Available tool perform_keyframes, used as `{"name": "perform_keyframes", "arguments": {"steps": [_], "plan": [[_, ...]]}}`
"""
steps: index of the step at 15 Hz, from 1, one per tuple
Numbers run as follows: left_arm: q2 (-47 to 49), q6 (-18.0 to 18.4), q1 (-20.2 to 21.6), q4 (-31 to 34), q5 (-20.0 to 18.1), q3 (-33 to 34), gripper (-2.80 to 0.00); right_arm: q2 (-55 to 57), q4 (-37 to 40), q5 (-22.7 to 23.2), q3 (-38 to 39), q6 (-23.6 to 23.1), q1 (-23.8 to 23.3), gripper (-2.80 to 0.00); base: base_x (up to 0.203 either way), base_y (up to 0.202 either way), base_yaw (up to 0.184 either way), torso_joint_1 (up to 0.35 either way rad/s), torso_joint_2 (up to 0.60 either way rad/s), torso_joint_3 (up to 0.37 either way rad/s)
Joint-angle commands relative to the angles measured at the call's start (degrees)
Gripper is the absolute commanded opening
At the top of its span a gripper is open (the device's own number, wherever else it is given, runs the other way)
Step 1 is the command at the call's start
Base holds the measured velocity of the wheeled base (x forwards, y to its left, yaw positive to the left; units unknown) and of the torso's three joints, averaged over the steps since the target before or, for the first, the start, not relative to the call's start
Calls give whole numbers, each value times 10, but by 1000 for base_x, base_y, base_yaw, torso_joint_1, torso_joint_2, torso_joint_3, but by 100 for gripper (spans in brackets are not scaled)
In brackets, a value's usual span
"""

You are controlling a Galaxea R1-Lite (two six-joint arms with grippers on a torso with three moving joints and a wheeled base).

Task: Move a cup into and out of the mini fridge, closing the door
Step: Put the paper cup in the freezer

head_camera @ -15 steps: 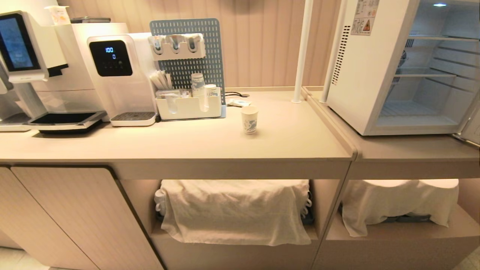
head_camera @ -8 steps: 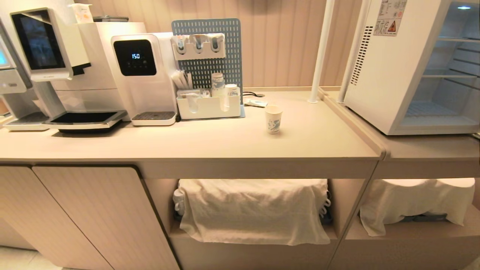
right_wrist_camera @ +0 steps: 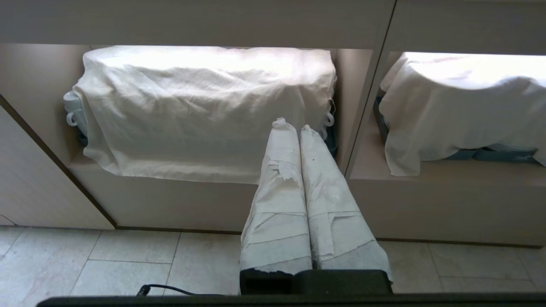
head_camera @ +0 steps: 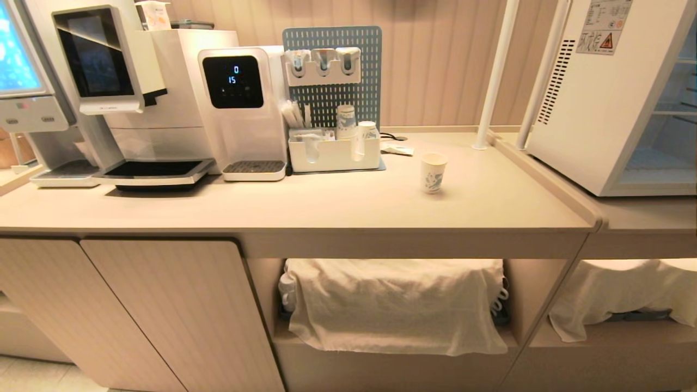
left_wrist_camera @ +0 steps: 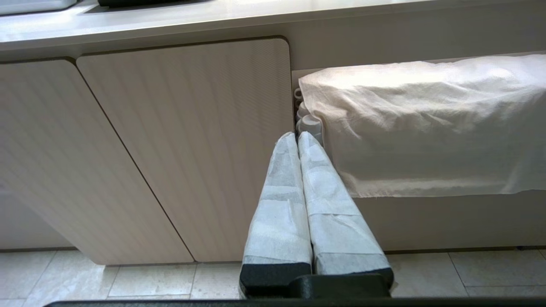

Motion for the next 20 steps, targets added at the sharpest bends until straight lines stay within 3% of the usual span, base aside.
{"name": "perform_keyframes", "arguments": {"steps": [1,8,16,20], "plan": [[1,0,0,1,0,0,-280,-1,0,0,0,0,0,-280,0,0,0,0,0,0],[1,2,0,0,2,0,-280,-1,0,0,0,0,0,-280,10,0,0,0,0,1],[1,0,0,0,1,0,-280,-1,0,0,0,0,0,-280,189,0,2,1,3,4],[0,-16,0,-2,6,1,-280,-1,1,1,-1,0,0,-280,29,0,2,0,3,0]]}}
